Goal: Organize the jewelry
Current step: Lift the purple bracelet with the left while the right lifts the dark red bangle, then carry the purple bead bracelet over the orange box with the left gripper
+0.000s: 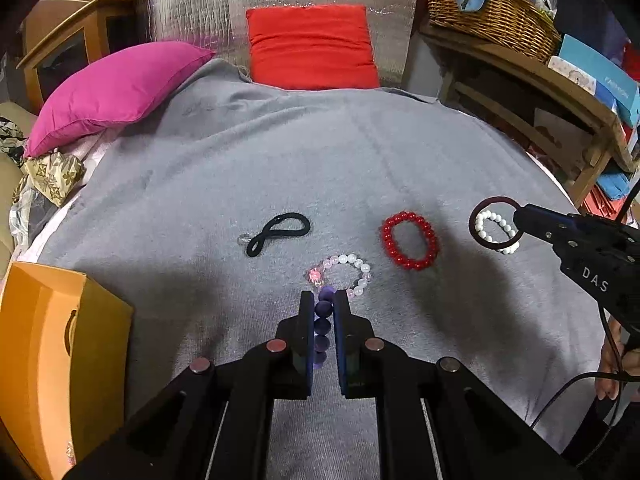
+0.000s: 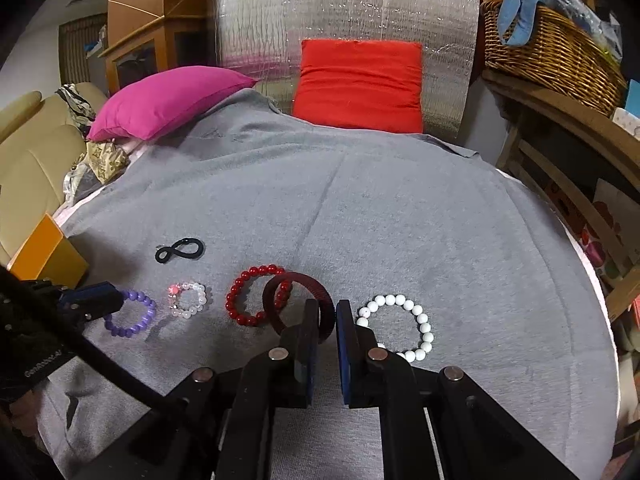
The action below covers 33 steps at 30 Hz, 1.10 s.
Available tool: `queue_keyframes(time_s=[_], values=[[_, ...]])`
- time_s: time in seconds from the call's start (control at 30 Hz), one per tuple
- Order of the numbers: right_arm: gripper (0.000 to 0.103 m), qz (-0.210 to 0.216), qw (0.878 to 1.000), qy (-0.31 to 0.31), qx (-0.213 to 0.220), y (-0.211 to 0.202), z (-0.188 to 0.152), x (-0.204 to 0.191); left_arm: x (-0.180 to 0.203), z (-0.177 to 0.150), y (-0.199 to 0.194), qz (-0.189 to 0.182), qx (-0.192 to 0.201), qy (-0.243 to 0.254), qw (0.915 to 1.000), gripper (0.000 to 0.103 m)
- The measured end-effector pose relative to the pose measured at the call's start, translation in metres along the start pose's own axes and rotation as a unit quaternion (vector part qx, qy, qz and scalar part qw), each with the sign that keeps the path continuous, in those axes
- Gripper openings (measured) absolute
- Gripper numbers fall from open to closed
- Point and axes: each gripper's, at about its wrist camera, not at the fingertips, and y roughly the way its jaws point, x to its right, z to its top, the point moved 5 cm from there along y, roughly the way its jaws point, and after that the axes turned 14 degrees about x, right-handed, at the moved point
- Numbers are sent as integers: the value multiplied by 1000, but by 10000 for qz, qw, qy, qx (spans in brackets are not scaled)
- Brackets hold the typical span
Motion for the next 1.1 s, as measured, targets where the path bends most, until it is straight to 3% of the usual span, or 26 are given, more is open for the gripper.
queue_keyframes(time_s=[0.63, 0.7, 0.87, 1.1], values=[[10, 108, 9995, -91, 277, -20, 13, -12, -5, 19, -52, -32, 522, -94, 9986, 10], [10, 322, 9990, 61, 306, -23, 15, -14, -10, 21, -61, -23, 626, -150, 9979, 10], [10, 1381, 9874, 629, 442, -35, 23, -27, -26, 26, -84, 204, 890, -225, 9956, 10], [10, 1854, 9795, 576, 540, -43, 26, -66, -62, 23, -125, 822, 1303, -484, 9869, 10]])
